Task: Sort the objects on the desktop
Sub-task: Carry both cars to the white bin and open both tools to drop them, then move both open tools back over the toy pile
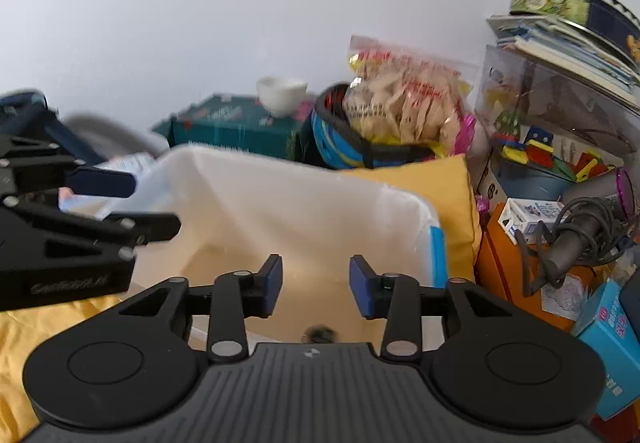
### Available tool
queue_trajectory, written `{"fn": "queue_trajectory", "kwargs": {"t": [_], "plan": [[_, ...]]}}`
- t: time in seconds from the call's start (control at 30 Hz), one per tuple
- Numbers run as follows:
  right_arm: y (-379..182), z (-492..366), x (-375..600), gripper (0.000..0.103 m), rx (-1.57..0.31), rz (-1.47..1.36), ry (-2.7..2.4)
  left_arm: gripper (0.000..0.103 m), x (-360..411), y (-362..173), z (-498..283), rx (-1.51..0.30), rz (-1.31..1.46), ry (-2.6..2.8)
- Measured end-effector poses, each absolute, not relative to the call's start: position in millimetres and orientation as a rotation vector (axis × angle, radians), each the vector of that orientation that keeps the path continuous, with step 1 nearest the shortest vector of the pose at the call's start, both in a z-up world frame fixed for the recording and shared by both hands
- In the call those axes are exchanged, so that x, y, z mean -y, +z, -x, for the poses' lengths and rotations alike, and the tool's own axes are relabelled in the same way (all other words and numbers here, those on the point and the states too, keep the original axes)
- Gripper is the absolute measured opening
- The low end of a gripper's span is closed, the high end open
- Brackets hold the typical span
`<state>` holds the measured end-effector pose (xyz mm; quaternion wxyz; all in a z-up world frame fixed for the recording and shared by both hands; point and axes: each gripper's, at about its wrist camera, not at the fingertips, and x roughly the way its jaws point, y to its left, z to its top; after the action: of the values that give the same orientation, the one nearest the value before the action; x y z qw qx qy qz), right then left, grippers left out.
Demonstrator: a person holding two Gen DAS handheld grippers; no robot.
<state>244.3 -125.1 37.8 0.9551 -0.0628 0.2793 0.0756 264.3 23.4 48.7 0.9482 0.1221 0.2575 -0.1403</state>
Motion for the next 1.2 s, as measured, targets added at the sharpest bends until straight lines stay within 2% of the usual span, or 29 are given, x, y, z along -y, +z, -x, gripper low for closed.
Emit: {"fn": "queue_trajectory", "kwargs": {"t": [0.07,0.2,0.27,0.4,0.43,0.63,0.8,0.9,1.2], "plan": [[44.2,-235.1,131.0,0.056,-0.539,0.075,0.189,0.075,-23.3,54.9,-243.6,-0.476,-0.286,-0.272],[50.1,-209.6,131.4,0.059,-0.532,0.128,0.23,0.075,-23.2,56.5,-204.5,-0.452,-0.369,-0.254],[47.4,-194.2,130.9,0.065,-0.552,0.173,0.25,0.075,-27.0,52.9,-188.4,-0.488,-0.359,-0.243],[30.3,-153.5,133.9,0.085,-0.599,0.237,0.32,0.075,-42.3,35.8,-162.3,-0.627,-0.213,-0.223],[24.8,-143.8,133.6,0.086,-0.612,0.256,0.326,0.075,-46.4,29.2,-154.8,-0.659,-0.171,-0.217],[-9.9,-87.6,137.8,0.086,-0.628,0.25,0.482,0.076,-40.1,-16.6,-106.5,-0.801,-0.215,-0.176],[-30.1,-61.0,142.3,0.086,-0.744,0.197,0.506,0.076,-38.6,-32.0,-75.2,-0.868,-0.121,-0.178],[-37.6,-54.6,149.1,0.086,-0.828,0.16,0.479,0.076,-33.4,-39.9,-57.0,-0.885,-0.089,-0.193],[-44.2,-25.8,156.9,0.088,-0.837,0.152,0.461,0.076,-18.8,-44.5,-28.1,-0.874,-0.109,-0.208]]}}
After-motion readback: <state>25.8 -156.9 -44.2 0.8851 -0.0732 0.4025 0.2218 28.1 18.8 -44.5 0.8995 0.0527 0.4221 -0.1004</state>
